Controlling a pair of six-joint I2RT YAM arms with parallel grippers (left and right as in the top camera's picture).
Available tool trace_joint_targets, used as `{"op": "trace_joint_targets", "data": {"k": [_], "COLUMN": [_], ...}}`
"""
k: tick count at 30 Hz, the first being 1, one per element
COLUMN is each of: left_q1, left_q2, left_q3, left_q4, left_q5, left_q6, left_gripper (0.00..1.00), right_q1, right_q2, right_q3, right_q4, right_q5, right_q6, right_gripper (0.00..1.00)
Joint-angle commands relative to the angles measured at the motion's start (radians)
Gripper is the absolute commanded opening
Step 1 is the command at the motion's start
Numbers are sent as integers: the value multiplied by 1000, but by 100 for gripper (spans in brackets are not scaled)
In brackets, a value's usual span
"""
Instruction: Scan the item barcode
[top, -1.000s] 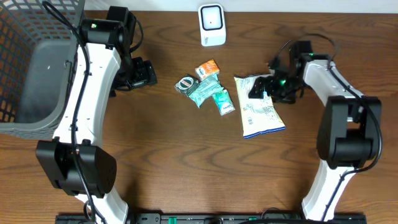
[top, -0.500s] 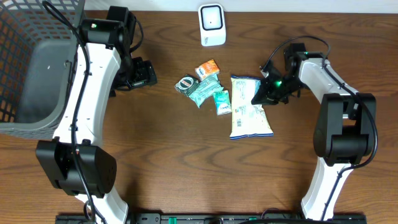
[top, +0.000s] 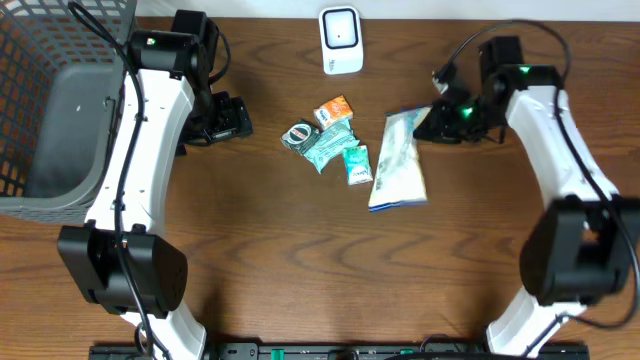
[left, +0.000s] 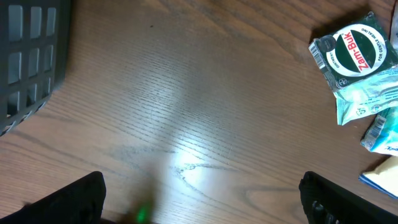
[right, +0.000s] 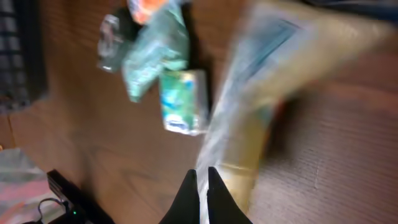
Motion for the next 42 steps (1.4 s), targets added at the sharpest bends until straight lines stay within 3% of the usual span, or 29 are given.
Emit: {"op": "trace_joint_targets", "data": {"k": [1,17,25,26,28,30,32,35,42], "left_q1": [0,0,0,0,0,0,0,0,0], "left_q2": [-17,-17,-17,-17,-17,-17,-17,-17,-17], "left_q3": [-2,-2,-2,-2,-2,-2,-2,-2,-2], "left_q4": [-2,-2,-2,-2,-2,-2,-2,-2,-2], "left_q5": [2,2,2,2,2,2,2,2,2], "left_q6": [-6,-6,-6,-6,-6,-6,-6,-6,-6], "left_gripper": [98,98,98,98,98,98,98,98,98], "right_q1": [-6,29,34,34,34,34,33,32,32], "right_q2": [-91,-155,-155,-155,-154,-153,-150,-149,-149], "right_q3": [22,18,15,14,2,-22,-69,-171,-419], "right_q4": [0,-46,-61,-66,-71,-63,-33,55,351], "right_q5": [-3,70,266,275,285,293,301,303,283], "right_q6": [-11,-11,43,43,50,70,87,122,253], "right_gripper": [1,1,2,6,25,56,79,93,97]}}
